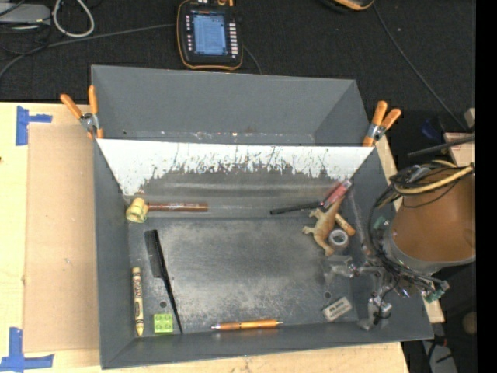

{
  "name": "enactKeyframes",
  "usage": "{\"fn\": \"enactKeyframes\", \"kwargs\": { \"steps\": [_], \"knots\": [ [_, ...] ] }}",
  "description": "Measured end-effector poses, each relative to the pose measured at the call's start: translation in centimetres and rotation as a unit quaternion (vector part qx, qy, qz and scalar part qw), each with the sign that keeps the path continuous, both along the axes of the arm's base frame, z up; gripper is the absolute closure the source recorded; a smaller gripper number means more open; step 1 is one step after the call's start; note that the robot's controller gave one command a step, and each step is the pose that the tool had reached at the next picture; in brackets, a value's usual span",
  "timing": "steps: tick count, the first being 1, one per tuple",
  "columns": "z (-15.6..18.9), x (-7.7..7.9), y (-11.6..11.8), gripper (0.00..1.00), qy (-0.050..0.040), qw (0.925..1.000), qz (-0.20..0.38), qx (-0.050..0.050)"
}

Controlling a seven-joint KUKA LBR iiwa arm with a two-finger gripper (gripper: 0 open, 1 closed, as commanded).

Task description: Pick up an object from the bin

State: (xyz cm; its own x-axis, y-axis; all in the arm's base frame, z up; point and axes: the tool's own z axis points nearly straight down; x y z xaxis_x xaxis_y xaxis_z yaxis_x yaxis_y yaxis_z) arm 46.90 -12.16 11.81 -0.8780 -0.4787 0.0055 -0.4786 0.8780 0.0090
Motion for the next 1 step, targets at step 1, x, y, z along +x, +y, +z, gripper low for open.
{"fn": "enactKeyframes", "kwargs": {
  "steps": [1],
  "knots": [
    [-4.52,0.77,-0.39,0.0,-0.0142,0.9992,0.038,-0.002]
  ]
}}
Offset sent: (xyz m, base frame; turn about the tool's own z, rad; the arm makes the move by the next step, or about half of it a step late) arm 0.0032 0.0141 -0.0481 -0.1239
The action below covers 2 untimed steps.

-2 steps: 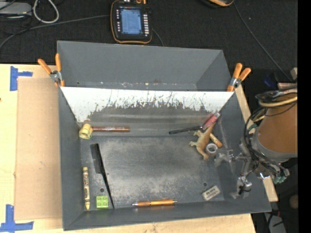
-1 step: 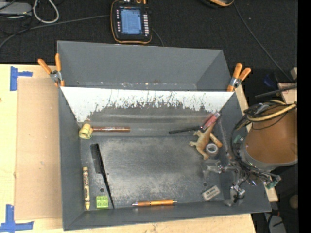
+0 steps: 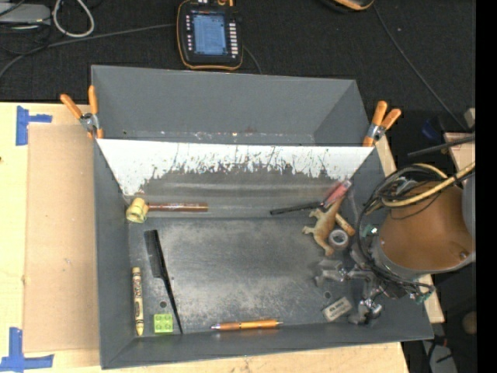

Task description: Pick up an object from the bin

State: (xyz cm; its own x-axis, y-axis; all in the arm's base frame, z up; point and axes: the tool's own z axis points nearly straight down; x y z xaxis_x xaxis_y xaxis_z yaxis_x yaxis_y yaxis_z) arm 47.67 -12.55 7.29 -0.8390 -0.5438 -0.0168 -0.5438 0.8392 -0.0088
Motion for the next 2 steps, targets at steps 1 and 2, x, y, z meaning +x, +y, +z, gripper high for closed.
{"fn": "enactKeyframes", "kwargs": {
  "steps": [1,2],
  "knots": [
    [-0.24,-0.24,1.83,1.0,0.0074,0.9997,0.024,0.001],
    [-0.22,-0.24,1.84,1.0,0.0073,0.9997,0.025,0.001]
  ]
}}
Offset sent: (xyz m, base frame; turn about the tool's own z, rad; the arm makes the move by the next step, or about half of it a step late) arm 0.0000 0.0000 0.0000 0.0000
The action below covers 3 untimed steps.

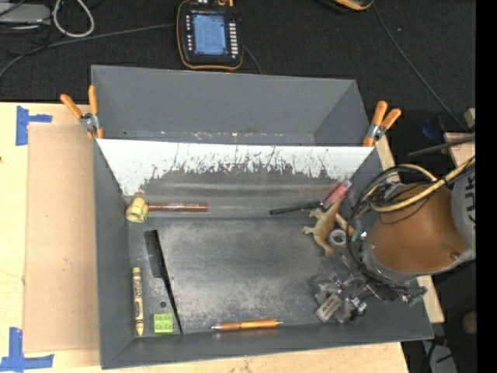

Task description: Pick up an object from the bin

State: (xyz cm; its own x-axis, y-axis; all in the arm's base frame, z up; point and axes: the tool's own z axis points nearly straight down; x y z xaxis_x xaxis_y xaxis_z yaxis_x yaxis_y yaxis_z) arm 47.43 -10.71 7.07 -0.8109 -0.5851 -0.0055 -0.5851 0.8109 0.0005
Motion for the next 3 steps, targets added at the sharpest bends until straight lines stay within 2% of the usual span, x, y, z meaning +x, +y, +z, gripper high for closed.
{"fn": "enactKeyframes", "kwargs": {
  "steps": [3],
  "knots": [
    [3.1,-0.1,0.2,1.0,0.0021,1.0,0.001,0.002]
  ]
}}
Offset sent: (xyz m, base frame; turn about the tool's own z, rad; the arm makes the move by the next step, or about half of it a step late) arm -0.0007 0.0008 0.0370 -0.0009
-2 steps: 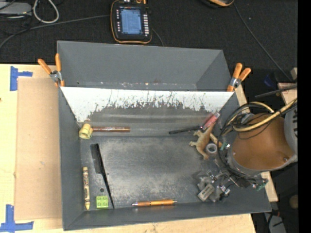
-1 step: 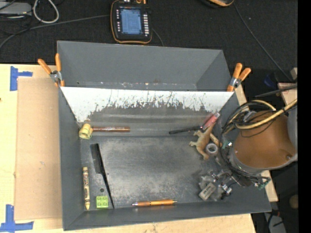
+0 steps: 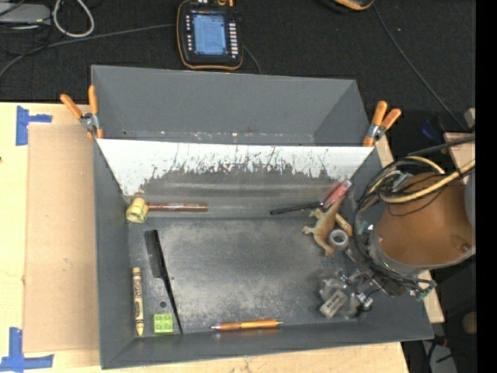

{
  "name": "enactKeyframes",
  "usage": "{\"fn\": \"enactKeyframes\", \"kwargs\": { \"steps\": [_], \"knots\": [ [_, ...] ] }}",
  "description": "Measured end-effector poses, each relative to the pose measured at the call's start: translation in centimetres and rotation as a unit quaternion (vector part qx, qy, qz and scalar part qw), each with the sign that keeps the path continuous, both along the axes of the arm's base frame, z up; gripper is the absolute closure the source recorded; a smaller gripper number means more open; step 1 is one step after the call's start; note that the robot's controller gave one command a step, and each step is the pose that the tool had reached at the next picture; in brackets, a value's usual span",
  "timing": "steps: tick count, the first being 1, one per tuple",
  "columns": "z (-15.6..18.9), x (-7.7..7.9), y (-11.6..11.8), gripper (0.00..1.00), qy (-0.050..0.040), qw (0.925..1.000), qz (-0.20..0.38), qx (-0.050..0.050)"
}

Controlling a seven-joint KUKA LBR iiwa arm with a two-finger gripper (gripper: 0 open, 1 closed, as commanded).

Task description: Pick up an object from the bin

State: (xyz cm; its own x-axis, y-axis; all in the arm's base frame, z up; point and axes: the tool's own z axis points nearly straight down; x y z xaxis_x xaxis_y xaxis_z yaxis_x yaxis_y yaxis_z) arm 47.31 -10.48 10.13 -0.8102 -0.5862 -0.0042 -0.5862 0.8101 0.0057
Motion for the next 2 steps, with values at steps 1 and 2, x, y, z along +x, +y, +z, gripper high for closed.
{"fn": "enactKeyframes", "kwargs": {
  "steps": [1,2],
  "knots": [
    [1.1,0.0,0.1,1.0,0.0011,1.0,0.0,0.001],
    [3.6,-0.1,0.2,1.0,0.0032,1.0,-0.001,0.002]
  ]
}}
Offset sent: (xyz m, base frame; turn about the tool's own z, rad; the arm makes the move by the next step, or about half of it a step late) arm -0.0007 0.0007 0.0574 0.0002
